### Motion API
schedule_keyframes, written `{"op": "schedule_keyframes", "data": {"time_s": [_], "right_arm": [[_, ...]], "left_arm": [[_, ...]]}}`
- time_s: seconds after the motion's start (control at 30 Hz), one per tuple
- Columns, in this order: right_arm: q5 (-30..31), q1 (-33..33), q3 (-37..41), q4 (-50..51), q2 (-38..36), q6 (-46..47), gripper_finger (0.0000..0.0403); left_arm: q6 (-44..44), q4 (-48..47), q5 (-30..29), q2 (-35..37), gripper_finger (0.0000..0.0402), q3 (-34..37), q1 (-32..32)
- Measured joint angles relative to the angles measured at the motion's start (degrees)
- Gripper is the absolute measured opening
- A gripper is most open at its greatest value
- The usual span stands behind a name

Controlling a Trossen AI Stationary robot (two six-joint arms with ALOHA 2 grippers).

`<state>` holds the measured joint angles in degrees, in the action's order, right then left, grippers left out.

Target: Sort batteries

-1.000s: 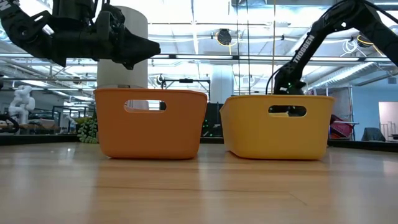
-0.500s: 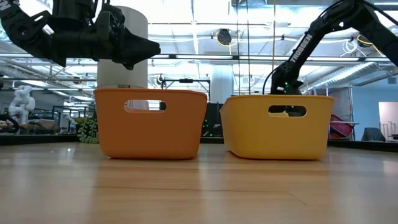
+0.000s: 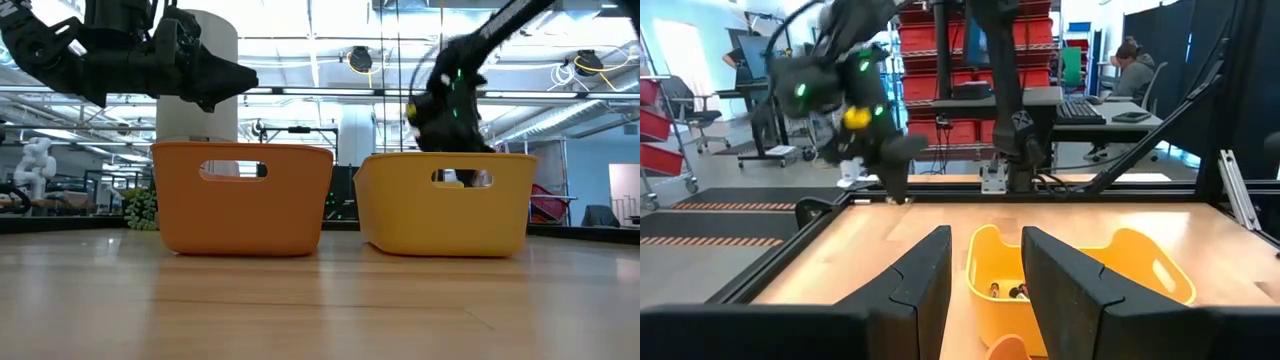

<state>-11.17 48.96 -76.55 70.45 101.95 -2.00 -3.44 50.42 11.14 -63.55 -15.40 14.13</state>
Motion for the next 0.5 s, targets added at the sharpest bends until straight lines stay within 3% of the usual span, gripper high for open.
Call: {"op": "schedule_keyframes", "data": {"time_s": [0.27, 0.5], "right_arm": [[-4.2, -17.4, 0.0, -10.3, -7.6, 5.1, 0.0001], [-3.6, -31.8, 0.0, -16.9, -5.3, 7.7, 0.0004]], "left_arm": [[0.0, 0.0, -0.5, 0.0, 0.0135, 0.0, 0.0], [0.0, -0.1, -0.6, 0.0, 0.0135, 0.0, 0.0]]}}
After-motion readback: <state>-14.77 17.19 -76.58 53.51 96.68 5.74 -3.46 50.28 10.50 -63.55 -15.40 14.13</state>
